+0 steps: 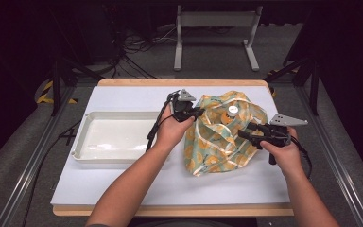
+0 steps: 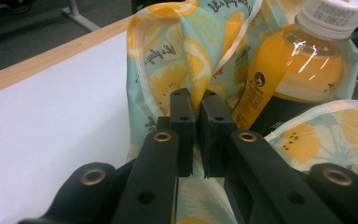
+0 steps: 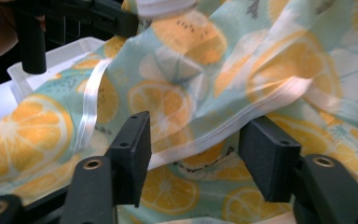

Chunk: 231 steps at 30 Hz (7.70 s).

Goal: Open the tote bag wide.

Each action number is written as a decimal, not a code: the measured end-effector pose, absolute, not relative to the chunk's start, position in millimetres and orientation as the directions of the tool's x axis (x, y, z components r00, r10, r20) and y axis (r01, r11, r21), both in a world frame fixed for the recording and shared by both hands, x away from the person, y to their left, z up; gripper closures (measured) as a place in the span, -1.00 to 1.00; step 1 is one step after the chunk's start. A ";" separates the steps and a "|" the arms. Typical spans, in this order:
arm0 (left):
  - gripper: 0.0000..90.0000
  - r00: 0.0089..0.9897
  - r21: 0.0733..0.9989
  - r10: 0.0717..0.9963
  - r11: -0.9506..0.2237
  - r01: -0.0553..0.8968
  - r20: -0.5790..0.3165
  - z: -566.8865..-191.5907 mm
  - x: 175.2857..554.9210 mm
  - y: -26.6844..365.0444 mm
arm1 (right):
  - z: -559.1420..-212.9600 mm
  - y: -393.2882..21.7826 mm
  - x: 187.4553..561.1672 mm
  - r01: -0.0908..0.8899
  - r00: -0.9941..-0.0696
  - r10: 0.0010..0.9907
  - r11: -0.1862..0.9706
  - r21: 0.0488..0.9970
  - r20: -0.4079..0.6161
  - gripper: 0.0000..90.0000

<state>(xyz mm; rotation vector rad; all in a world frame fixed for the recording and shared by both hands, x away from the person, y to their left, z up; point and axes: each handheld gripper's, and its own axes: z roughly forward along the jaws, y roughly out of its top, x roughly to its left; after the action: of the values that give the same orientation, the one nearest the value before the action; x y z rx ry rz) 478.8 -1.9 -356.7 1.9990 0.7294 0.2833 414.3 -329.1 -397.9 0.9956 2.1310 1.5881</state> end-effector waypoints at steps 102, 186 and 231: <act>0.89 0.831 0.693 0.550 -0.569 0.442 -0.078 -403.1 470.7 -8.9 | -386.0 -400.4 368.5 0.388 -0.618 0.784 0.246 0.888 0.053 0.58; 0.68 0.846 0.798 0.517 -0.452 0.399 -0.130 -371.8 437.5 10.9 | -442.4 -326.9 398.6 0.432 -0.665 0.746 0.409 0.804 -0.022 -0.50; 0.61 0.917 0.811 0.356 -0.475 0.343 -0.179 -415.1 405.9 -39.7 | -437.3 -333.2 392.3 0.422 -0.659 0.752 0.358 0.833 0.011 -0.53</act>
<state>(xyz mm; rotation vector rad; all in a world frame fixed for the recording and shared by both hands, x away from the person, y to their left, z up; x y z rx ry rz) 405.9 -39.7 -415.1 2.1041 0.4985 0.0179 392.3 -333.2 -437.3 1.0285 2.2519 1.2145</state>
